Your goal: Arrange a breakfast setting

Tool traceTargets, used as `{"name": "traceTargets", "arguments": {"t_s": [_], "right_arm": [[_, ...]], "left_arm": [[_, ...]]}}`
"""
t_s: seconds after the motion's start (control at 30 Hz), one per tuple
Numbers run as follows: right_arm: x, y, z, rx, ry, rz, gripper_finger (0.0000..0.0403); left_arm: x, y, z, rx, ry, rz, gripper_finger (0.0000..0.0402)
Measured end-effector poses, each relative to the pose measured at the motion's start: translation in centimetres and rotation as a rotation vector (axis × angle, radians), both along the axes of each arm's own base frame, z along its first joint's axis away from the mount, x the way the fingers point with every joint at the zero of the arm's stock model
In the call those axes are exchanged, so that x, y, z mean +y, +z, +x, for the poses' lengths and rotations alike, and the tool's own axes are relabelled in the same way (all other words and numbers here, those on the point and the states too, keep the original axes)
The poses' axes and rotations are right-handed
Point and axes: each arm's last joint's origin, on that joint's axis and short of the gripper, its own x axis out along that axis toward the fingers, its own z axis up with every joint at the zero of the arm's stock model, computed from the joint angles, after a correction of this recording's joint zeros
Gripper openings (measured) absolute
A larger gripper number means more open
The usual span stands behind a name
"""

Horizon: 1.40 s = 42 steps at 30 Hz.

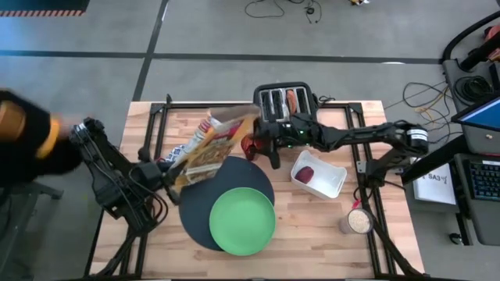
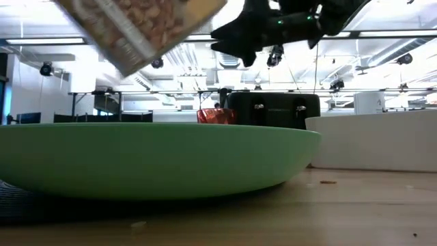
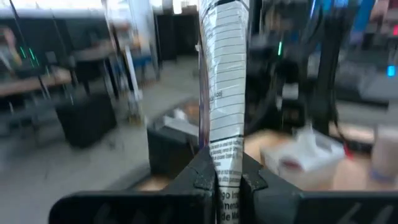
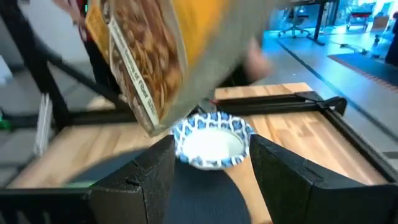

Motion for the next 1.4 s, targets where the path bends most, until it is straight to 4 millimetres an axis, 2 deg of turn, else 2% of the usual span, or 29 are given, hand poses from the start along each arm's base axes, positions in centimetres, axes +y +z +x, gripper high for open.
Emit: {"name": "traceTargets", "arguments": {"t_s": [0.23,0.4,0.6,0.7,0.77,0.97,1.13,1.4], "right_arm": [[-0.6,0.2,3.1,-0.027,0.04,0.021,0.0226],[-1.0,1.5,5.0,-0.077,0.052,0.002,0.0252],[-1.3,2.3,6.3,-0.105,0.055,-0.045,0.0257],[-1.3,2.7,6.4,-0.117,0.066,-0.048,0.0232],[-1.3,2.9,6.3,-0.124,0.09,-0.048,0.0198],[-0.6,3.8,5.8,-0.15,0.173,-0.07,0.0033],[0.0,3.7,5.9,-0.142,0.194,-0.089,0.0011],[1.0,3.5,6.1,-0.147,0.206,-0.144,0.0009]], "left_arm": [[0.0,-1.3,0.0,-0.017,0.0,0.068,0.0],[0.1,-2.3,0.0,-0.03,0.001,0.057,0.0],[0.1,-3.1,-0.1,-0.044,0.001,0.053,0.0],[0.2,-3.4,-0.1,-0.051,0.0,0.049,0.0],[0.1,-3.5,-0.1,-0.052,0.0,0.045,0.0],[0.1,-3.7,-0.1,-0.051,0.002,0.023,0.0006],[0.2,-4.8,-0.1,-0.022,0.006,0.003,0.0058],[0.3,-8.0,0.1,-0.057,0.021,-0.026,0.015]]}}
